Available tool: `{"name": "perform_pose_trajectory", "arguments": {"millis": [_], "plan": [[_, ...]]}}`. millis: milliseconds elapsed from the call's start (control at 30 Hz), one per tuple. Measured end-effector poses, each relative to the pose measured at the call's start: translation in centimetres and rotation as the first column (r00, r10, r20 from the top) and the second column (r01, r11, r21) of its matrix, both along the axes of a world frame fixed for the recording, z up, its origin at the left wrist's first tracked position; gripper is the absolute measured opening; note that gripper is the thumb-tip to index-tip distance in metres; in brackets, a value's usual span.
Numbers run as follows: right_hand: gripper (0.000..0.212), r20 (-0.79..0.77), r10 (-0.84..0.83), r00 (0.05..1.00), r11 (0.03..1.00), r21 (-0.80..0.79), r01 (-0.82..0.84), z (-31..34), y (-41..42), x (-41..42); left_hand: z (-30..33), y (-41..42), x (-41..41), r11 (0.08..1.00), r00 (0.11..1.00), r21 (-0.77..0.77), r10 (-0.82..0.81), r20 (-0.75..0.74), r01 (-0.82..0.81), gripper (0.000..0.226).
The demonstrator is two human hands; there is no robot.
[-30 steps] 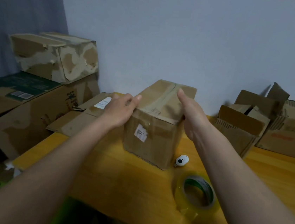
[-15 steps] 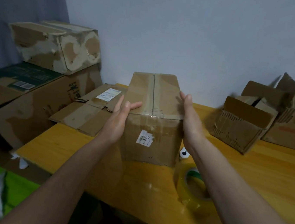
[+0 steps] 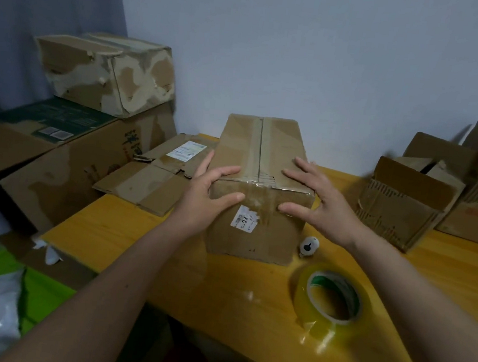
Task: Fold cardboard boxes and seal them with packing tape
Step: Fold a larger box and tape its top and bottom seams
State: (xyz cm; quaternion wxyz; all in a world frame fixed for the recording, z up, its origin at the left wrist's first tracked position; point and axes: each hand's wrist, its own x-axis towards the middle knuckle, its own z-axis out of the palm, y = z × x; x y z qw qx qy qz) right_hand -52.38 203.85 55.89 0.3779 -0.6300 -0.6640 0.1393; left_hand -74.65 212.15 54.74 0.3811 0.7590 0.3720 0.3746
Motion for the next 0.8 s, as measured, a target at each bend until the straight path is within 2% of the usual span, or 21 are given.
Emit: {"name": "perform_pose_trajectory", "arguments": {"millis": [33, 100, 133, 200, 333, 433, 500, 567, 667, 800], "plan": [[0.083, 0.121, -0.042, 0.992, 0.997, -0.056, 0.049, 1.0, 0.0, -0.3, 0.0, -0.1, 0.1, 1.0, 1.0, 0.003, 0.012, 0.011, -0.012, 0.046], [0.096, 0.408, -0.13, 0.904, 0.984, -0.063, 0.169, 2.6, 0.6, -1.9, -0.1, -0.3, 0.4, 0.999, 0.999, 0.025, 0.035, 0.019, -0.036, 0.049], [0.097, 0.517, -0.16, 0.841, 0.979, -0.028, 0.203, 2.9, 1.0, -2.8, -0.3, -0.4, 0.5, 0.998, 0.999, 0.042, 0.04, 0.017, -0.041, 0.051], [0.088, 0.636, -0.177, 0.751, 0.976, 0.016, 0.217, 2.7, 1.8, -4.0, -0.8, -0.5, 0.4, 0.998, 0.999, 0.065, 0.025, 0.02, -0.027, 0.052], [0.085, 0.689, -0.051, 0.723, 0.973, -0.129, 0.191, 2.8, 2.2, -3.0, -1.1, 0.2, -1.3, 0.996, 0.988, -0.006, -0.093, 0.12, 0.094, 0.05], [0.091, 0.728, -0.007, 0.686, 0.948, -0.213, 0.236, 4.0, 2.4, -3.4, -1.6, 0.4, -2.1, 0.988, 0.983, 0.017, -0.157, 0.099, 0.156, 0.059], [0.099, 0.715, -0.017, 0.699, 0.953, -0.2, 0.229, 4.3, 2.9, -5.2, -2.1, 0.5, -2.3, 0.984, 0.981, 0.066, -0.172, 0.094, 0.166, 0.067], [0.096, 0.683, -0.032, 0.729, 0.963, -0.173, 0.205, 4.0, 3.5, -7.2, -2.5, 0.6, -2.5, 0.98, 0.982, 0.125, -0.168, 0.081, 0.158, 0.072], [0.088, 0.755, -0.065, 0.652, 0.972, -0.1, 0.212, 2.9, 4.1, -8.0, -2.5, 1.0, -3.0, 0.975, 0.99, 0.173, -0.141, 0.009, 0.138, 0.078], [0.101, 0.763, 0.033, 0.645, 0.948, -0.228, 0.221, 3.7, 4.4, -7.5, -2.3, 1.8, -3.7, 0.969, 0.994, 0.222, -0.095, -0.059, 0.106, 0.075]]}}
